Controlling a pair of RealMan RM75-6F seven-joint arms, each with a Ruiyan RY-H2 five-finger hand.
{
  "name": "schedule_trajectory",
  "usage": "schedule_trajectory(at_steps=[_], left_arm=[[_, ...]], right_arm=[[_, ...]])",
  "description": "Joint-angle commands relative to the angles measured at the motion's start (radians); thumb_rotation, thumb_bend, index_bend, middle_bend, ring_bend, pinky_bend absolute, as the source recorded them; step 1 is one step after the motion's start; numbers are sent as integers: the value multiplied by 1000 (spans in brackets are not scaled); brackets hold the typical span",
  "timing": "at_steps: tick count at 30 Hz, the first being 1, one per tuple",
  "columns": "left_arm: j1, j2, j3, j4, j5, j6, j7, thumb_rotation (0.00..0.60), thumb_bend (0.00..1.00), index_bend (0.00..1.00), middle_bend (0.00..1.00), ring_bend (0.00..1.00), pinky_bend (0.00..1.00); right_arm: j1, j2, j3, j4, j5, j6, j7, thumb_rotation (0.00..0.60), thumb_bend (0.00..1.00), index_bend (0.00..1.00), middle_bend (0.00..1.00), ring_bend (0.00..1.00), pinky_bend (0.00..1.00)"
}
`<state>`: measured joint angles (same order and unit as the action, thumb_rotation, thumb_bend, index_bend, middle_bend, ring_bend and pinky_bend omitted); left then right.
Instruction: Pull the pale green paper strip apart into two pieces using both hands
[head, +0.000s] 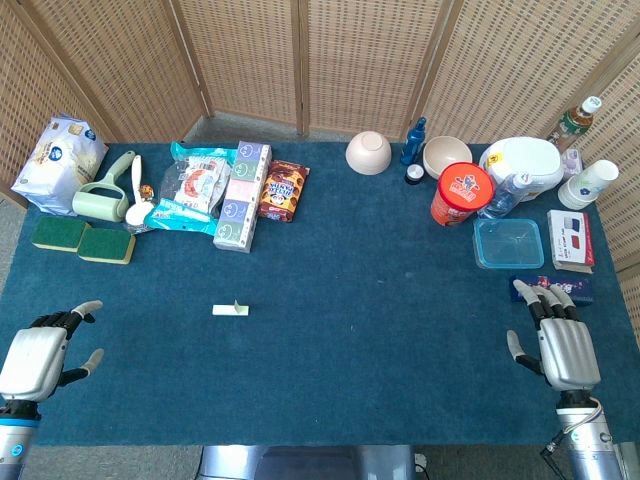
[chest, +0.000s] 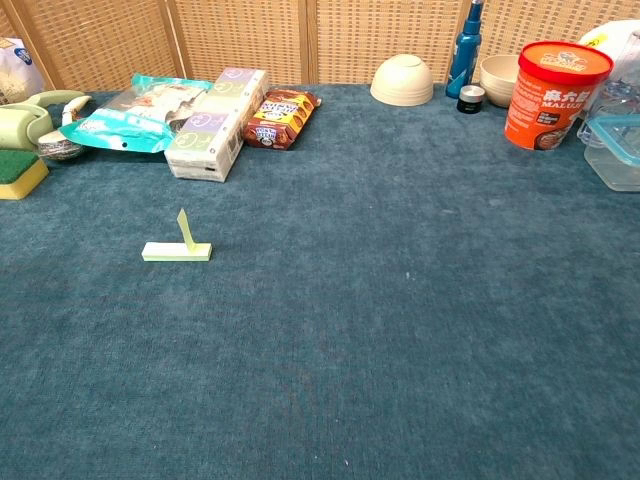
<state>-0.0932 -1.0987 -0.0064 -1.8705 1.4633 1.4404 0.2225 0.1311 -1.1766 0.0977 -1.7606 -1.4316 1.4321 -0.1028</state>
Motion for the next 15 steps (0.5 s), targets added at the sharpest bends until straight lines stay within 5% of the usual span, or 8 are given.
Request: schedule_trajectory(at_steps=[1,15], left_arm=[[0,0,0,0,-1,-2,1,600,260,224,380,352,324],[1,11,-6,2,1,7,-6,600,260,224,380,352,324]], right_arm=[[1,-2,1,1,1,-1,1,600,452,110,248,167,110],[-1,-3,2,1,-5,9,7,600,452,87,248,167,110]])
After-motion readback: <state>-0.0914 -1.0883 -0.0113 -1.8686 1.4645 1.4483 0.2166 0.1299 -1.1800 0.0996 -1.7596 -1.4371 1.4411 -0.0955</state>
